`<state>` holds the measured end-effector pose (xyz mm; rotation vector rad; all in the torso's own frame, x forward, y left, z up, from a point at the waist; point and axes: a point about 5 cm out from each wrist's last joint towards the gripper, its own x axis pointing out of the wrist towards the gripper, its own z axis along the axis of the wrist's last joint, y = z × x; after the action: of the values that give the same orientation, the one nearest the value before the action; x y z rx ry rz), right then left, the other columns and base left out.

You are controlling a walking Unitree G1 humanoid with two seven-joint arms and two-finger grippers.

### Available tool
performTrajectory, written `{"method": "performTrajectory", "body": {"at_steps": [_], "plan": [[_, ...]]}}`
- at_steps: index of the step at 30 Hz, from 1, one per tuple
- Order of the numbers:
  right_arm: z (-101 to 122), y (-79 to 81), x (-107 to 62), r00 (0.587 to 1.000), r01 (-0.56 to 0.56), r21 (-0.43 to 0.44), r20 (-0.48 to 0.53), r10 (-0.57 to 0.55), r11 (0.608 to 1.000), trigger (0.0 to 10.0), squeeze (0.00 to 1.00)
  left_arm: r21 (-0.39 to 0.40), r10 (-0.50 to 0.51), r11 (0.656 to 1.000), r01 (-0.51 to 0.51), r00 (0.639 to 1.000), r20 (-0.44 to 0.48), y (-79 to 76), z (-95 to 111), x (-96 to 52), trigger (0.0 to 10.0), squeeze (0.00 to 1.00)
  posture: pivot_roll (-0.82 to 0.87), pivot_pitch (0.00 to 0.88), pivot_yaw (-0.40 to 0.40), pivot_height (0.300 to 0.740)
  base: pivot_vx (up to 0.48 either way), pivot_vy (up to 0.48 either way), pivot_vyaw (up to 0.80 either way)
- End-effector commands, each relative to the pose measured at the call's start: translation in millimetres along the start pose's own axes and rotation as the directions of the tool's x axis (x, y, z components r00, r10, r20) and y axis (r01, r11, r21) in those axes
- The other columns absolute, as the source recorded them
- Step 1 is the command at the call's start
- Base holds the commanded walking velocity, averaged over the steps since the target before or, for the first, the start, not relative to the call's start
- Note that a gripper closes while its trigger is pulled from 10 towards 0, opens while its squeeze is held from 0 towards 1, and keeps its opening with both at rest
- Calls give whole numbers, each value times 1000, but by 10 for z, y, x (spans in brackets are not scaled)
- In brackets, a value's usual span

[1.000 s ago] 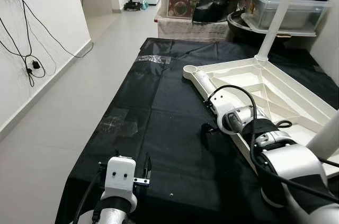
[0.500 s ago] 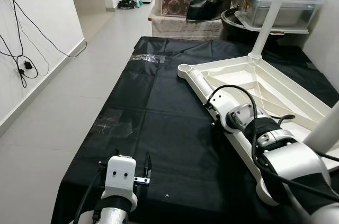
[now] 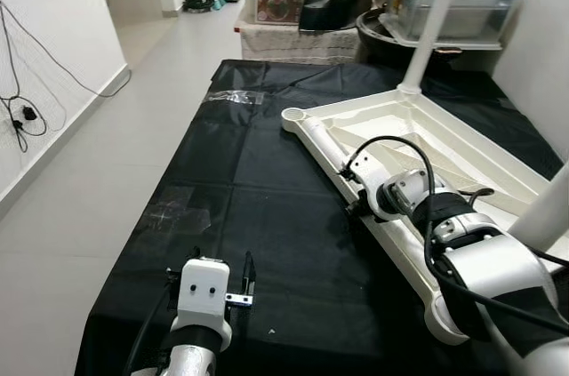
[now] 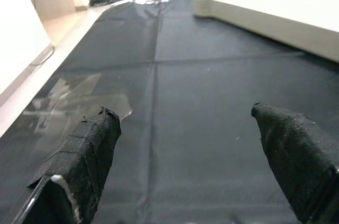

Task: Building children table

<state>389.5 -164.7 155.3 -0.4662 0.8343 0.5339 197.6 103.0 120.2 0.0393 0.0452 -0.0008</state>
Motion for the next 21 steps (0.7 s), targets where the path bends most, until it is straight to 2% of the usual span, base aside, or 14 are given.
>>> {"method": "performTrajectory", "body": {"at_steps": [1,2,4,6,7,8,9,11,14,15,16,20,21], "plan": [[97,154,45,992,-122,-165,7,124,979,0,0,-44,4,999,-4,1000,-7,-81,8,1,10000,0,5,58,-67,740,0,0,0],[97,154,45,992,-122,-165,7,124,979,0,0,-44,4,999,-4,1000,-7,-81,8,1,10000,0,5,58,-67,740,0,0,0],[125,212,2,958,-273,-318,-7,286,908,0,0,-41,5,999,-5,1000,-4,-75,8,17,10000,0,5,47,-68,740,0,0,0],[125,212,2,958,-273,-318,-7,286,908,0,0,-41,5,999,-5,1000,-4,-75,8,17,10000,0,5,47,-68,740,0,0,0],[111,223,-20,940,-325,-371,-29,339,870,0,0,-40,5,999,-5,1000,-2,-73,8,22,10000,0,5,47,-68,740,0,0,0],[111,223,-20,940,-325,-371,-29,339,870,0,0,-40,5,999,-5,1000,-2,-73,8,22,10000,0,5,47,-68,740,0,0,0],[72,213,-44,925,-363,-430,-61,374,827,0,0,-39,5,999,-5,1000,-2,-72,8,24,10000,0,5,47,-68,740,0,0,0],[72,213,-44,925,-363,-430,-61,374,827,0,0,-39,5,999,-5,1000,-2,-72,8,24,10000,0,5,47,-68,740,0,0,0],[-99,152,-119,880,-464,-529,-179,441,711,0,0,-34,3,999,-3,1000,-1,-66,3,26,10000,0,9,38,-65,740,0,0,0],[-99,152,-119,880,-464,-529,-179,441,711,0,0,-34,3,999,-3,1000,-1,-66,3,26,10000,0,9,38,-65,740,0,0,0],[-174,123,-140,866,-492,-537,-218,451,685,0,0,-32,3,999,-3,1000,-1,-64,1,24,10000,0,10,33,-60,740,0,0,0],[-174,123,-140,866,-492,-537,-218,451,685,0,0,-32,3,999,-3,1000,-1,-64,1,24,10000,0,10,33,-60,740,0,0,0],[-221,103,-155,856,-511,-540,-243,457,669,0,0,-31,2,1000,-2,1000,-1,-63,-1,23,10000,0,10,33,-60,740,0,0,0]]}}
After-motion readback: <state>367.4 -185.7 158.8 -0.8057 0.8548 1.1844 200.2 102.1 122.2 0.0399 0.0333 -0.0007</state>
